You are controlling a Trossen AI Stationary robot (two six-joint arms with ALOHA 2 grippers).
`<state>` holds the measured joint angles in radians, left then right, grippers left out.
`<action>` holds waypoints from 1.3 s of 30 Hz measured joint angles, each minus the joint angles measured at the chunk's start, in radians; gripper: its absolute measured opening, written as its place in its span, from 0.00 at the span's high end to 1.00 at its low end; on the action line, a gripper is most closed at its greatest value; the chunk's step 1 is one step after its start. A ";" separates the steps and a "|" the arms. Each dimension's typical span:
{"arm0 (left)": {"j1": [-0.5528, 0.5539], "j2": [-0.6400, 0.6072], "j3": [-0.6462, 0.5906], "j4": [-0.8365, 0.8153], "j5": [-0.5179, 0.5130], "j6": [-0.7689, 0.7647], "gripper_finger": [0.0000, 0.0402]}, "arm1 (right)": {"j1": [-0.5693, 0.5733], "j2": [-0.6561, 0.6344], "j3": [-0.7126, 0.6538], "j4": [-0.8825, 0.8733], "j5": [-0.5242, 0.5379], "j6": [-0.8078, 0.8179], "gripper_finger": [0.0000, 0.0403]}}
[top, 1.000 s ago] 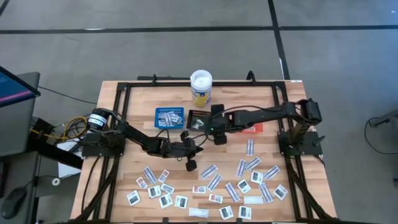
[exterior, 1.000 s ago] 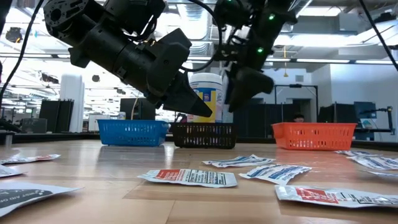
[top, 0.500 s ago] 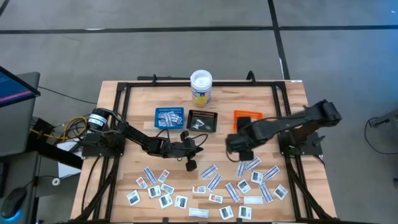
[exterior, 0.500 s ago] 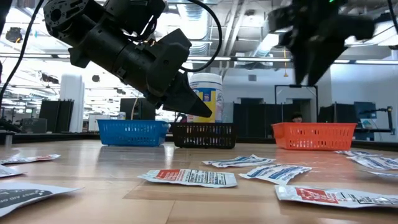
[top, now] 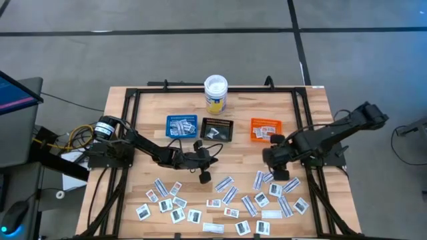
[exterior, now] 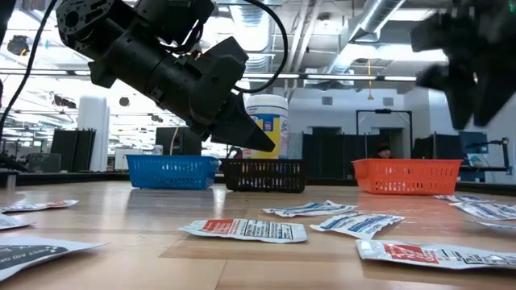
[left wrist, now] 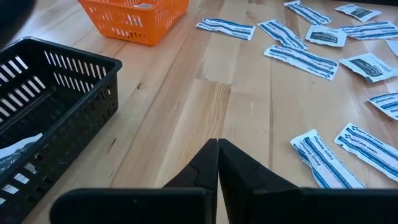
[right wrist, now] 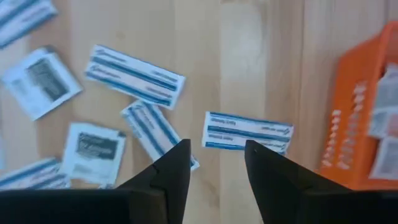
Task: Pick & Place First Aid Supplies
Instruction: Put the blue bandage into the blue bin
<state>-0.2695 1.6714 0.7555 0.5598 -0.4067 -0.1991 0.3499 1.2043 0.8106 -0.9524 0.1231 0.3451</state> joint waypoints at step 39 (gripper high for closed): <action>0.002 0.000 0.000 0.017 -0.008 0.000 0.97 | -0.212 0.344 -0.128 0.286 -0.204 -0.198 0.72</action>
<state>-0.2672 1.6714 0.7555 0.5770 -0.4149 -0.1993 0.1383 1.5482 0.6830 -0.6663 -0.0810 0.1475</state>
